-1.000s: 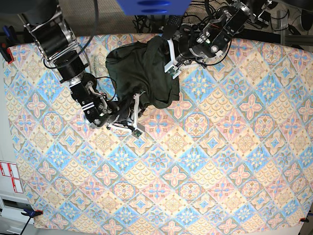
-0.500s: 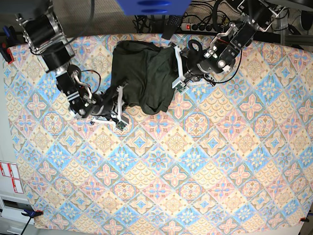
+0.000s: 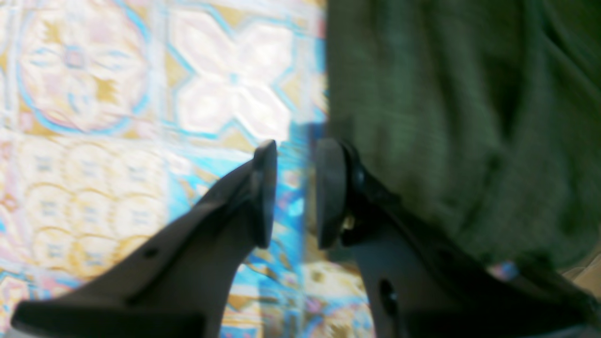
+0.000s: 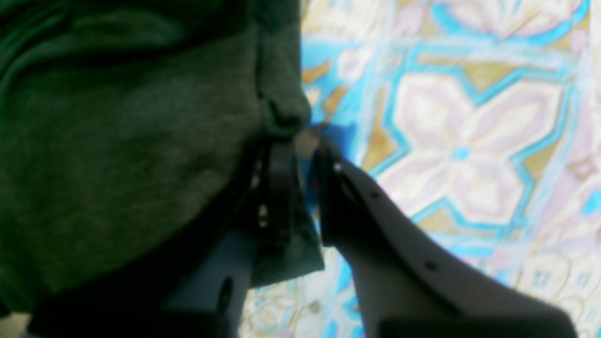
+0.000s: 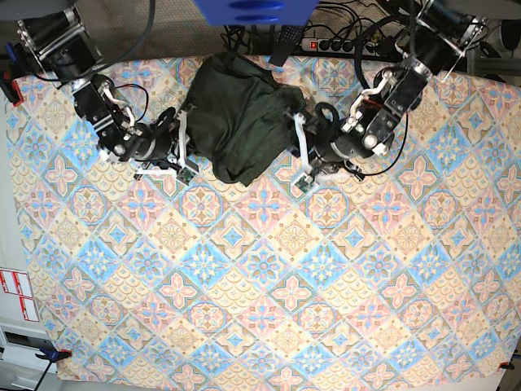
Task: Fold the T-shirt properly
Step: 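Press and square the folded bundle's sides with both grippers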
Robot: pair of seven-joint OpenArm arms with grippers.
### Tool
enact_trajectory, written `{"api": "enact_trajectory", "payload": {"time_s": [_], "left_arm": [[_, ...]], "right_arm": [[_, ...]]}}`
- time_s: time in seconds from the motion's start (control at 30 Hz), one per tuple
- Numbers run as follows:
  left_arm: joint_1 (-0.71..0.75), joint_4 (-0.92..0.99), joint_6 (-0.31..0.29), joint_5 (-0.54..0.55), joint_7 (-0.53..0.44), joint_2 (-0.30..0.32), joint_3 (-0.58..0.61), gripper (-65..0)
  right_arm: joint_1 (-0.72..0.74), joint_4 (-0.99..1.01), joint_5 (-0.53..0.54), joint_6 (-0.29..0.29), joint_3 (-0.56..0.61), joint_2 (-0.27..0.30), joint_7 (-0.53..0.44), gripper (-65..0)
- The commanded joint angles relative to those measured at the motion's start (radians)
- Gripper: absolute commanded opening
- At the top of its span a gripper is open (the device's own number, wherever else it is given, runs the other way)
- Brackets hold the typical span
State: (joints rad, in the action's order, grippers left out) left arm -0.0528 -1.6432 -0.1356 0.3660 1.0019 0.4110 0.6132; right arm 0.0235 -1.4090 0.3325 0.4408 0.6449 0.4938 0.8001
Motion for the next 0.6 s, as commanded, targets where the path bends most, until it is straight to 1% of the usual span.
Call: {"api": "enact_trajectory", "payload": {"time_s": [0.0, 0.07, 0.17, 0.33, 0.5, 0.57], "left_arm": [[-0.022, -0.007, -0.002, 0.006, -0.012, -0.001, -0.005, -52.3], [-0.029, -0.015, -0.002, 0.008, -0.012, -0.013, -0.006, -52.3], [-0.023, -0.076, -0.002, 0.017, -0.010, -0.011, -0.006, -52.3], [0.083, -0.202, -0.002, 0.044, 0.015, 0.004, -0.028, -52.3], [0.206, -0.299, -0.002, 0.109, 0.013, 0.004, -0.080, -52.3], [0.245, -0.317, -0.002, 0.127, 0.015, 0.004, -0.080, -52.3]], "right_arm": [[-0.030, 0.000, -0.016, 0.017, -0.013, 0.015, 0.087, -56.4], [-0.050, -0.010, -0.017, 0.017, -0.067, 0.015, 0.087, -56.4], [-0.055, -0.010, -0.019, 0.017, -0.156, 0.010, 0.086, -56.4], [-0.049, 0.004, -0.019, 0.017, -0.262, 0.009, 0.087, -56.4], [-0.046, 0.086, -0.019, 0.017, -0.294, 0.006, 0.083, -56.4], [0.005, 0.116, -0.019, 0.017, -0.287, -0.013, 0.086, -56.4]]}}
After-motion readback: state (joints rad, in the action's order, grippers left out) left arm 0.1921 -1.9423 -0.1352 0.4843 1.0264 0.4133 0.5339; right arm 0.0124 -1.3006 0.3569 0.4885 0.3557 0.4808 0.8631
